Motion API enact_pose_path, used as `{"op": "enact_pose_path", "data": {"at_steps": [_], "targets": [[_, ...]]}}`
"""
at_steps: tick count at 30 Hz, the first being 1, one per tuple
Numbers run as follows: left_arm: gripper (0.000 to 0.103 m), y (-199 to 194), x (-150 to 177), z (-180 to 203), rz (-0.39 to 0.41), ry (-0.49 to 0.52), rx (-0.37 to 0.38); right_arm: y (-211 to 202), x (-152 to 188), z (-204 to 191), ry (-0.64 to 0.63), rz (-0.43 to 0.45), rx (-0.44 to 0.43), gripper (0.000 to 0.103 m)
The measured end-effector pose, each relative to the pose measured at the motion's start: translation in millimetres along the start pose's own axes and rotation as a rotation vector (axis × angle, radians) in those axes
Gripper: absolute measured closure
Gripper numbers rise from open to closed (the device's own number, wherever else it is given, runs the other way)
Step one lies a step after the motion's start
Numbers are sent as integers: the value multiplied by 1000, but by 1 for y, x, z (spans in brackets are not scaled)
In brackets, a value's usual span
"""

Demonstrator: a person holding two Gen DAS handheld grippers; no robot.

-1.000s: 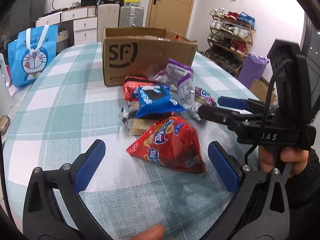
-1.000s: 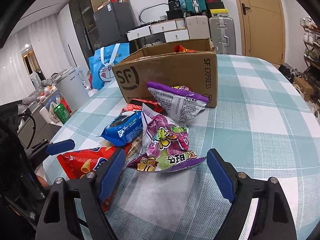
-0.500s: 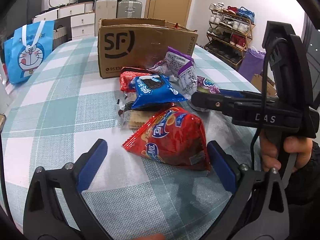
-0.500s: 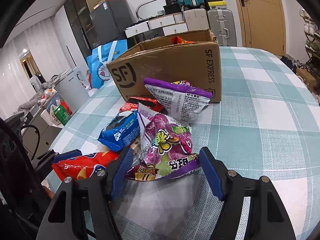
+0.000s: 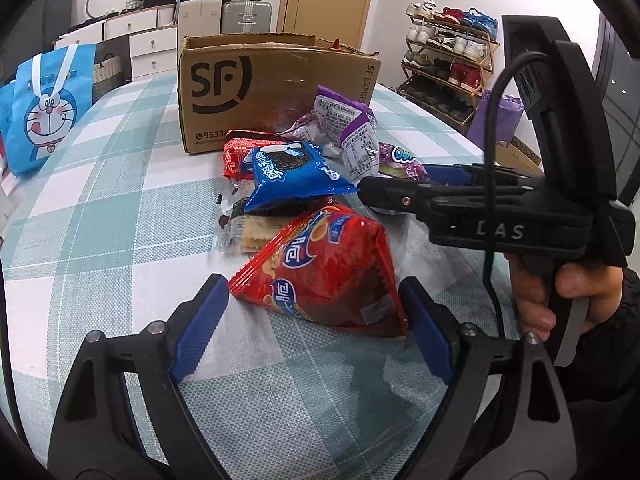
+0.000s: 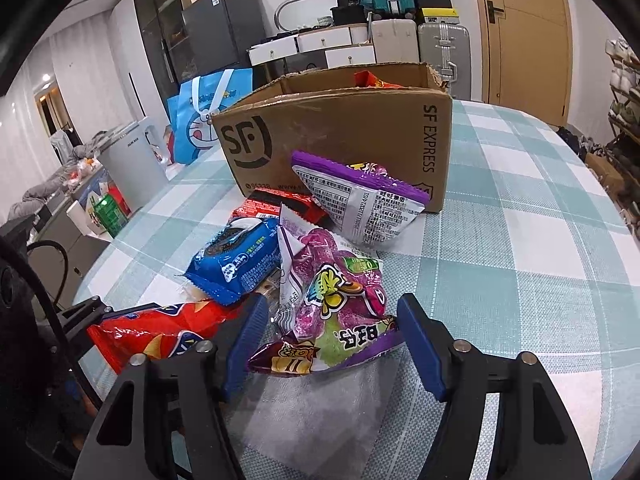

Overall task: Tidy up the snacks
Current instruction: 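Grasp the red snack bag with the left tool while the right tool grasps the purple candy bag, then lift and carry the red bag and purple candy bag toward the box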

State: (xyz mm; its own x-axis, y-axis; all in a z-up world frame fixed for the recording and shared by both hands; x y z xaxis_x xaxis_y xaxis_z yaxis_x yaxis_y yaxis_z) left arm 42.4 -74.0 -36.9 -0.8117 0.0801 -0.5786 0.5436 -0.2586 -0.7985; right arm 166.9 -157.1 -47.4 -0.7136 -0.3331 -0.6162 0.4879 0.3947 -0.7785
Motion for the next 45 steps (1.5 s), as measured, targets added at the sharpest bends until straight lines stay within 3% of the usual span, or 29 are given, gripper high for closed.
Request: {"op": "enact_pose_path", "data": {"at_steps": [9, 14, 17, 18, 20, 29, 41, 45], "targets": [[32, -4, 1, 3, 11, 23, 5, -7, 7, -3, -24, 36, -12, 49], [52, -7, 0, 4, 14, 35, 15, -14, 11, -1, -17, 68, -41, 57], [57, -9, 0, 5, 20, 40, 20, -19, 12, 0, -9, 81, -72, 60], [57, -9, 0, 5, 20, 41, 19, -20, 12, 0, -12, 84, -85, 74], [59, -10, 0, 6, 26, 44, 19, -23, 12, -1, -11, 95, -82, 80], [71, -20, 2, 10, 71, 66, 35, -28, 13, 1, -12, 111, -101, 81], [79, -34, 5, 10, 124, 57, 54, -52, 12, 6, 5, 202, -149, 81], [79, -30, 6, 10, 102, 61, 51, -52, 12, 7, 5, 196, -145, 81]]}}
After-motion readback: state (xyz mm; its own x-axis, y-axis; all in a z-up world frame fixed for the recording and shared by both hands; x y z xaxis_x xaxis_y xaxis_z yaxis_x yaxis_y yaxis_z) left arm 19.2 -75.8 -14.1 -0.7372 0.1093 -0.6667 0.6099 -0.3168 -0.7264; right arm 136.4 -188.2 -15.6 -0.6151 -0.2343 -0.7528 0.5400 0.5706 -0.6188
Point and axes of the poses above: each gripper's, at about its wrist camera, not at the fingertips, and y roughly the way its jaws point, z to its right, x to its underside, the point moved 1 cm from there along y, roughly the way its jaws point, and after that the axes turned 10 degrees about -z, right-handed, at the moved point
